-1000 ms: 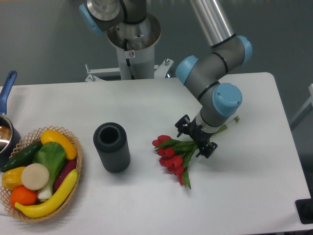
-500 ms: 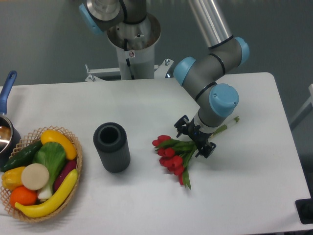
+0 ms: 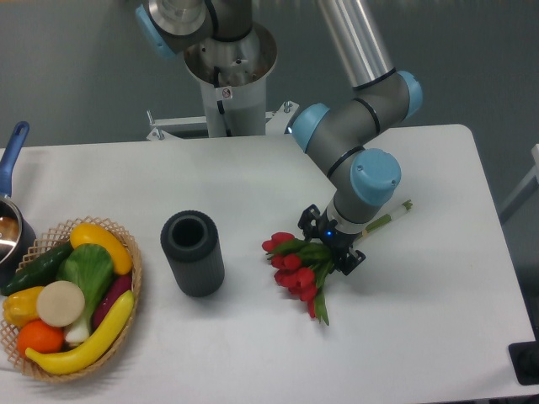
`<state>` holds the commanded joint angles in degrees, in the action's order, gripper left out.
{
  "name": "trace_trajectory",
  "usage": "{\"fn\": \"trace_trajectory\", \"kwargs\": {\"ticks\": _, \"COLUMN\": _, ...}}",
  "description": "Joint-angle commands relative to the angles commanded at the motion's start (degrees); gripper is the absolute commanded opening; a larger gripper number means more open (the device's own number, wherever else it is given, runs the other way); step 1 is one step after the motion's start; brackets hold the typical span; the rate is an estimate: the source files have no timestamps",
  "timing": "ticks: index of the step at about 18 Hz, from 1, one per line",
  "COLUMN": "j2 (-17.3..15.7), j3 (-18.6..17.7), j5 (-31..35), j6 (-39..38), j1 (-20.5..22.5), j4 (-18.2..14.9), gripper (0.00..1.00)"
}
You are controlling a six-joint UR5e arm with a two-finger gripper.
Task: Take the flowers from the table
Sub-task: 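Lower the gripper onto the tulip stems and close it around them, then lift the grasped tulip bunch up off the table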
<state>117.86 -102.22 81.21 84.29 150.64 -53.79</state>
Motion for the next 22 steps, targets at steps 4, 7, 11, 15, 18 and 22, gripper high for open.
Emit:
{"fn": "trace_trajectory", "kwargs": {"ticks": 4, "j2": 0.17, "j3": 0.79, "j5": 0.17, "j6": -0.09, "j1": 0.0, "j4": -0.09, "gripper": 0.41}}
{"fn": "trace_trajectory", "kwargs": {"ticks": 7, "j2": -0.17, "j3": 0.88, "j5": 0.18, "j6": 0.09, "j1": 0.0, "j4": 0.0, "gripper": 0.4}}
{"fn": "trace_trajectory", "kwargs": {"ticks": 11, "j2": -1.05, "j3": 2.11, "j5": 0.0, "j6": 0.0, "j1": 0.26, "j4": -0.35, "gripper": 0.4}}
{"fn": "trace_trajectory", "kwargs": {"ticks": 15, "j2": -4.48, "j3": 2.37, "j5": -0.61, "j6": 0.18, "j1": 1.05, "j4": -0.79, "gripper": 0.4}}
{"fn": "trace_trajectory", "kwargs": {"ticks": 18, "j2": -7.1, "j3": 2.81, "j5": -4.98, "j6": 0.0, "j1": 2.02, "j4": -0.88, "gripper": 0.4}}
{"fn": "trace_trajectory", "kwargs": {"ticks": 22, "j2": -11.06, "j3": 2.9, "j5": -18.78, "j6": -3.41, "j1": 4.04, "j4": -0.53, "gripper": 0.4}}
